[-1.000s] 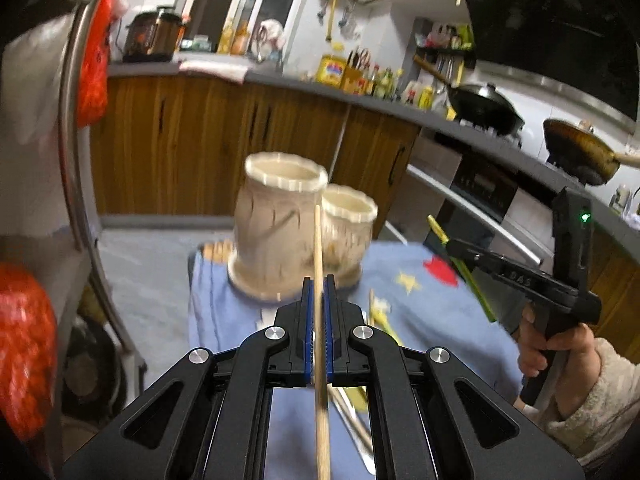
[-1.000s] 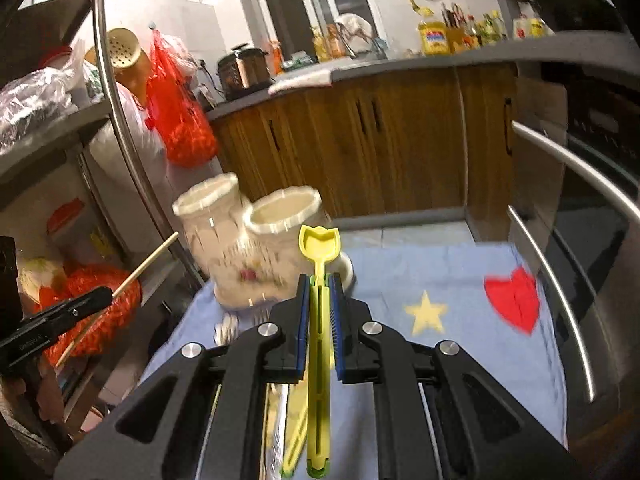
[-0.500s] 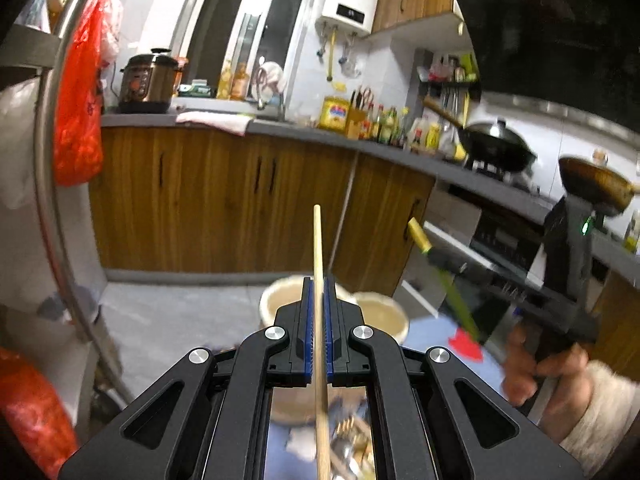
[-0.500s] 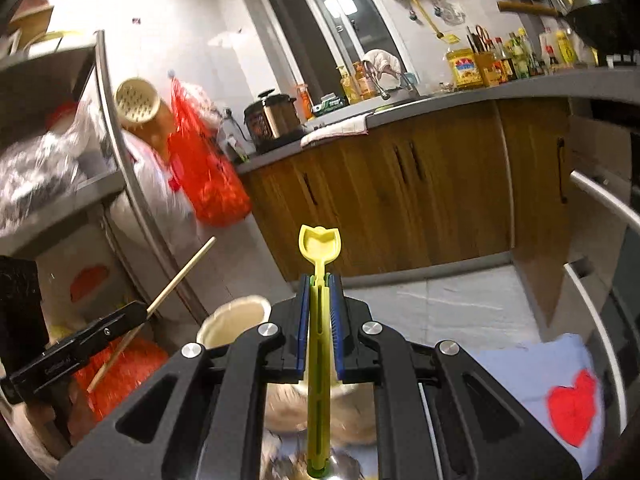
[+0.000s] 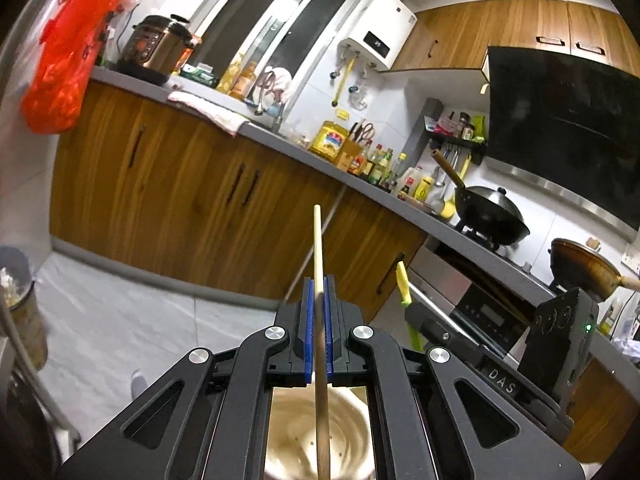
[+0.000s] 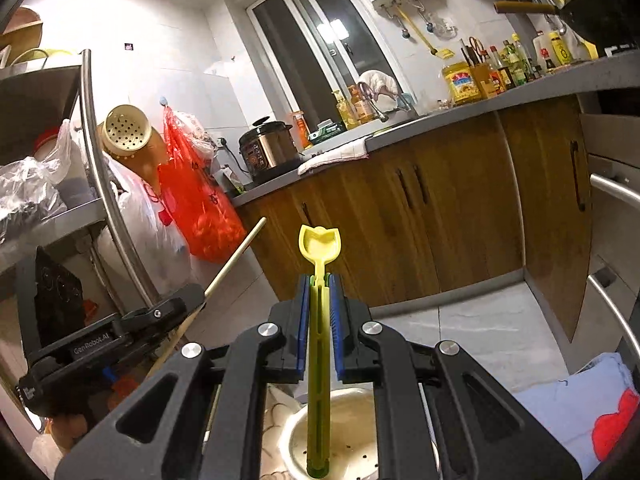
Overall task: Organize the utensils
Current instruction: 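Carry the chopstick with the left tool while the right tool carries the yellow utensil to the holder, then drop the chopstick into the larger pot while the right tool drops the yellow utensil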
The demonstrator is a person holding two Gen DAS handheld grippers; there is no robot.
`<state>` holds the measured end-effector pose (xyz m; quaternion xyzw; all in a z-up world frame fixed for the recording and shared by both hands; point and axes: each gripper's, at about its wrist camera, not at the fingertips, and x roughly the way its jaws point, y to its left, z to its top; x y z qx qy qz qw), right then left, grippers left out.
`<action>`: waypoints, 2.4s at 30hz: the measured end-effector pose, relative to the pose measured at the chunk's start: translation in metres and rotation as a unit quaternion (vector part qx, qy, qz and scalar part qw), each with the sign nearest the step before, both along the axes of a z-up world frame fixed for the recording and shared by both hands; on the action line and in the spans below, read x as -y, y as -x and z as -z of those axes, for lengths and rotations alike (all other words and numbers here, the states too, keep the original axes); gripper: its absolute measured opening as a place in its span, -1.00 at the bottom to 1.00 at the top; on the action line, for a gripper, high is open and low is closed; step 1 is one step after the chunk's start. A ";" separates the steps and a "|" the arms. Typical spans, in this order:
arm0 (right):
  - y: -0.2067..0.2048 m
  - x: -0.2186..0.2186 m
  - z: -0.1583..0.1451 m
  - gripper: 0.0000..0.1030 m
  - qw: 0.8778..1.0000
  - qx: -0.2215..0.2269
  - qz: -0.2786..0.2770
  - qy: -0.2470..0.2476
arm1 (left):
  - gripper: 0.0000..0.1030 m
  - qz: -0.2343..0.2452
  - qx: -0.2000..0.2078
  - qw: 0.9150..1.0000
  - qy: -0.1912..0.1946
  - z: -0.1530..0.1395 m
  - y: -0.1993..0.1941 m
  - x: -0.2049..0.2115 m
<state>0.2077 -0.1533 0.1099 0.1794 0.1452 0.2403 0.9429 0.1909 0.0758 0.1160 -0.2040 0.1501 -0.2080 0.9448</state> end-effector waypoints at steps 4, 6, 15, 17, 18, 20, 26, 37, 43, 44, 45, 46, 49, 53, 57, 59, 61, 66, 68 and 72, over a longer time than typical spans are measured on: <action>-0.008 0.002 0.009 -0.81 1.000 -0.002 0.010 -0.004 | -0.90 -0.012 0.012 1.000 -0.003 0.010 -0.009 0.002; -0.010 0.001 0.013 -0.81 1.000 -0.002 0.012 0.000 | -0.90 -0.015 0.017 1.000 -0.007 0.013 -0.014 0.002; -0.011 -0.008 0.024 -0.81 1.000 0.010 0.017 0.020 | -0.90 -0.027 0.035 0.998 -0.040 0.024 -0.014 0.007; -0.010 -0.012 0.026 -0.81 0.999 0.014 0.018 0.029 | -0.90 -0.026 0.038 0.998 -0.047 0.026 -0.010 0.008; -0.009 -0.014 0.027 -0.81 0.999 0.015 0.018 0.033 | -0.90 -0.024 0.039 0.998 -0.051 0.026 -0.009 0.008; -0.006 -0.016 0.029 -0.81 0.998 0.022 0.025 0.044 | -0.90 -0.021 0.040 0.997 -0.056 0.028 -0.004 0.007; 0.000 -0.018 0.033 -0.81 0.997 0.019 0.022 0.070 | -0.90 -0.005 0.036 0.996 -0.081 0.032 0.011 0.011; 0.024 -0.015 0.035 -0.81 0.992 -0.026 -0.014 0.123 | -0.90 0.008 -0.014 0.990 -0.143 0.027 0.025 0.018; 0.023 -0.018 0.041 -0.81 0.987 -0.073 -0.026 0.139 | -0.90 0.001 -0.035 0.983 -0.180 0.024 0.028 0.022; 0.022 -0.018 0.042 -0.81 0.987 -0.079 -0.028 0.139 | -0.90 0.000 -0.039 0.982 -0.186 0.025 0.027 0.023; 0.022 -0.018 0.043 -0.81 0.986 -0.085 -0.029 0.141 | -0.90 -0.002 -0.037 0.981 -0.191 0.025 0.028 0.023; 0.022 -0.018 0.045 -0.81 0.985 -0.089 -0.031 0.141 | -0.90 -0.004 -0.036 0.980 -0.196 0.025 0.028 0.024; 0.022 -0.021 0.048 -0.81 0.984 -0.093 -0.033 0.147 | -0.90 -0.002 -0.033 0.979 -0.202 0.025 0.030 0.026; 0.025 -0.022 0.046 -0.81 0.983 -0.090 -0.037 0.155 | -0.86 -0.003 -0.031 0.979 -0.202 0.026 0.032 0.026; 0.026 -0.023 0.044 -0.80 0.983 -0.086 -0.037 0.157 | -0.63 0.000 -0.027 0.980 -0.197 0.023 0.035 0.026; 0.026 -0.024 0.042 -0.69 0.983 -0.084 -0.039 0.160 | -0.59 -0.001 -0.025 0.979 -0.200 0.021 0.037 0.027; 0.029 -0.025 0.040 -0.51 0.983 -0.081 -0.041 0.162 | -0.51 -0.002 -0.026 0.979 -0.201 0.017 0.038 0.028; 0.042 -0.023 0.032 -0.19 0.982 -0.075 -0.035 0.171 | -0.08 -0.008 -0.028 0.980 -0.197 0.012 0.047 0.025; 0.047 -0.021 0.029 -0.07 0.981 -0.075 -0.031 0.174 | 0.05 -0.015 -0.031 0.980 -0.195 0.009 0.054 0.021; 0.065 -0.011 0.019 0.30 0.982 -0.073 -0.020 0.172 | 0.34 -0.029 -0.035 0.982 -0.185 0.001 0.072 0.012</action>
